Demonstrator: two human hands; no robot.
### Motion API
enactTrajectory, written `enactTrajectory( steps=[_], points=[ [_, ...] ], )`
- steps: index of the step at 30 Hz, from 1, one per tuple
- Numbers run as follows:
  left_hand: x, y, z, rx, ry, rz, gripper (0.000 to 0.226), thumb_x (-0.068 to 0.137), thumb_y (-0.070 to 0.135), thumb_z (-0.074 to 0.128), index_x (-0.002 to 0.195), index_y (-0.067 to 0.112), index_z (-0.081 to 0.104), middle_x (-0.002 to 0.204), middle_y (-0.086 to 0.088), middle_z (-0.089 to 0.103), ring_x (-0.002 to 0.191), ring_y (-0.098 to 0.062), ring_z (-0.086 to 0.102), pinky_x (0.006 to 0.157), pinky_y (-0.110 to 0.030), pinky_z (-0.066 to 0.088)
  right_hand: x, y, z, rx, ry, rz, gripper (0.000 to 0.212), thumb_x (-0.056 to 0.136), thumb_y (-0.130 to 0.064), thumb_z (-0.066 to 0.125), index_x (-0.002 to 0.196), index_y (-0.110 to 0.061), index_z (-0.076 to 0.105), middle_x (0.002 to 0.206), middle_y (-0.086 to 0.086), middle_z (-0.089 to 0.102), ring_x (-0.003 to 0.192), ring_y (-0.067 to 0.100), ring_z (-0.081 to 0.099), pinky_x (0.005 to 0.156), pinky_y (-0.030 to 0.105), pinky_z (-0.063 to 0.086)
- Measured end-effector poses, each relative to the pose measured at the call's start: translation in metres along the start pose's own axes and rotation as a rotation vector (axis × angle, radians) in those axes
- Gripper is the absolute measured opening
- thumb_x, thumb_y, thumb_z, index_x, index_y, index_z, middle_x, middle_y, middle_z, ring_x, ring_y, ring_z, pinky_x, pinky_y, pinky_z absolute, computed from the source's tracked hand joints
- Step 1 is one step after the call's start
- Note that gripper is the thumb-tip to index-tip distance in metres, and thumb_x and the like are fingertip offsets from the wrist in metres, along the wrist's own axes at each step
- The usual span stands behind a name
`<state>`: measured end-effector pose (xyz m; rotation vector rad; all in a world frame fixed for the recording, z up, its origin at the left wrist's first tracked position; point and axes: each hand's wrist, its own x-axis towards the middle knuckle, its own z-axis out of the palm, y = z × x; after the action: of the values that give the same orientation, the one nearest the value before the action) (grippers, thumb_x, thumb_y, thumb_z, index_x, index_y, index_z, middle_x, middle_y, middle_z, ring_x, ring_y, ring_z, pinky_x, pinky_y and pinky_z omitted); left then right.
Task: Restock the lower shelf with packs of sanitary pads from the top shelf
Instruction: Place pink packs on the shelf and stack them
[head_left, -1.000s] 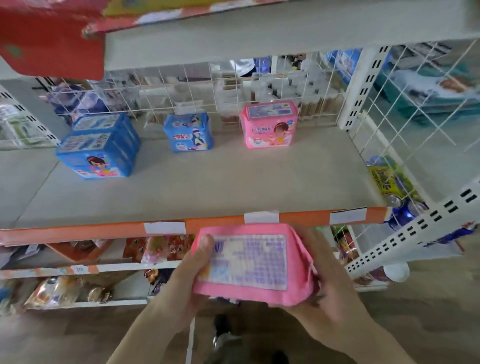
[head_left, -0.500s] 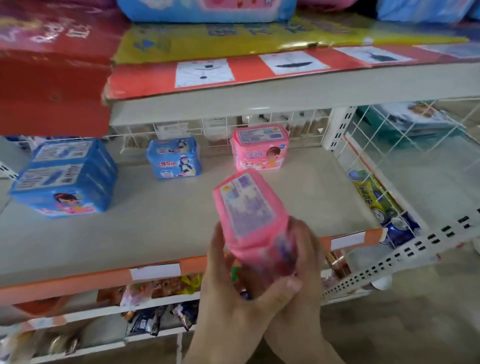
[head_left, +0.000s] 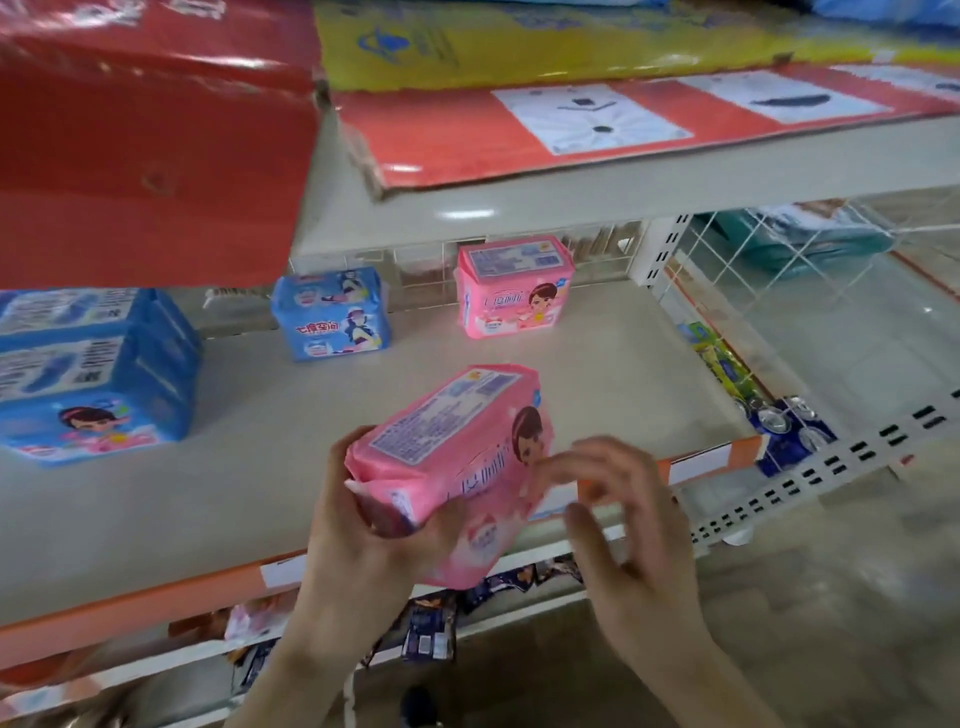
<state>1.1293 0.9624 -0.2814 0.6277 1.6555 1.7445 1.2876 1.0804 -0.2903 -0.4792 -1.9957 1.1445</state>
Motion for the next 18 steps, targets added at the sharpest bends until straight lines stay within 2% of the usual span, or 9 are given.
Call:
enactTrajectory(
  steps=[2,4,5,8,11,13,15,18],
  points=[
    [0.003,-0.001,-0.007,0.000,-0.084,-0.001,0.081,0.052,0.023,0.088,0.122,0.023,0.049,0.108,0.009,0.073,0.100,-0.013,0.072,0.070,-0.025,0.060,0.011,0.018,-0.011,0.045,0.140,0.114,0.043,0.084,-0.004,0.060,0.122,-0.023,0.053,0.122,-0.007,0.064,0.113,0.021,0.061,0.089,0.049,0.050],
    [0.007,-0.002,-0.012,-0.012,-0.156,0.004,0.078,0.056,0.015,0.087,0.123,0.019,0.048,0.109,0.006,0.073,0.102,-0.015,0.072,0.071,-0.025,0.060,0.019,0.030,-0.018,0.137,0.098,0.218,0.044,0.089,-0.018,0.063,0.130,-0.026,0.052,0.135,-0.005,0.059,0.125,0.024,0.055,0.097,0.057,0.046],
    [0.010,-0.002,-0.014,-0.019,-0.192,0.014,0.078,0.057,0.014,0.087,0.124,0.016,0.047,0.110,0.004,0.073,0.104,-0.017,0.072,0.073,-0.026,0.060,0.022,0.034,-0.021,0.210,0.044,0.259,0.047,0.091,-0.025,0.064,0.136,-0.027,0.050,0.139,-0.003,0.058,0.129,0.024,0.053,0.100,0.057,0.045],
    [0.018,0.000,-0.012,-0.061,-0.285,0.036,0.083,0.058,0.019,0.083,0.130,0.008,0.044,0.118,-0.007,0.071,0.111,-0.026,0.069,0.082,-0.034,0.060,0.033,0.037,-0.030,0.481,-0.169,0.409,0.057,0.095,-0.028,0.062,0.147,-0.020,0.039,0.138,0.003,0.061,0.127,0.025,0.059,0.094,0.041,0.053],
    [0.029,0.001,-0.009,-0.095,-0.336,0.021,0.085,0.058,0.019,0.082,0.131,0.006,0.042,0.118,-0.012,0.069,0.112,-0.031,0.068,0.085,-0.039,0.059,0.041,0.038,-0.038,0.552,-0.316,0.433,0.067,0.089,-0.044,0.069,0.147,-0.021,0.043,0.136,0.009,0.061,0.125,0.029,0.060,0.094,0.038,0.054],
    [0.039,0.002,-0.003,-0.118,-0.355,0.008,0.093,0.055,0.024,0.091,0.131,0.006,0.042,0.118,-0.014,0.069,0.112,-0.033,0.068,0.084,-0.039,0.059,0.048,0.038,-0.043,0.557,-0.339,0.395,0.057,0.091,-0.041,0.068,0.142,-0.022,0.049,0.133,0.008,0.063,0.124,0.028,0.061,0.094,0.037,0.054],
    [0.051,0.000,0.004,-0.115,-0.339,-0.006,0.100,0.054,0.035,0.096,0.132,0.005,0.042,0.119,-0.017,0.068,0.111,-0.035,0.068,0.084,-0.041,0.059,0.055,0.044,-0.048,0.550,-0.299,0.358,0.054,0.093,-0.033,0.066,0.142,-0.017,0.049,0.130,0.009,0.065,0.122,0.028,0.062,0.094,0.034,0.053],
    [0.067,-0.007,0.017,-0.046,-0.243,0.001,0.089,0.057,0.029,0.092,0.132,0.007,0.048,0.123,-0.018,0.066,0.113,-0.036,0.066,0.088,-0.046,0.059,0.067,0.058,-0.057,0.513,-0.225,0.328,0.053,0.097,-0.017,0.055,0.146,-0.004,0.039,0.121,0.004,0.070,0.110,0.020,0.068,0.088,0.030,0.054]
  ],
)
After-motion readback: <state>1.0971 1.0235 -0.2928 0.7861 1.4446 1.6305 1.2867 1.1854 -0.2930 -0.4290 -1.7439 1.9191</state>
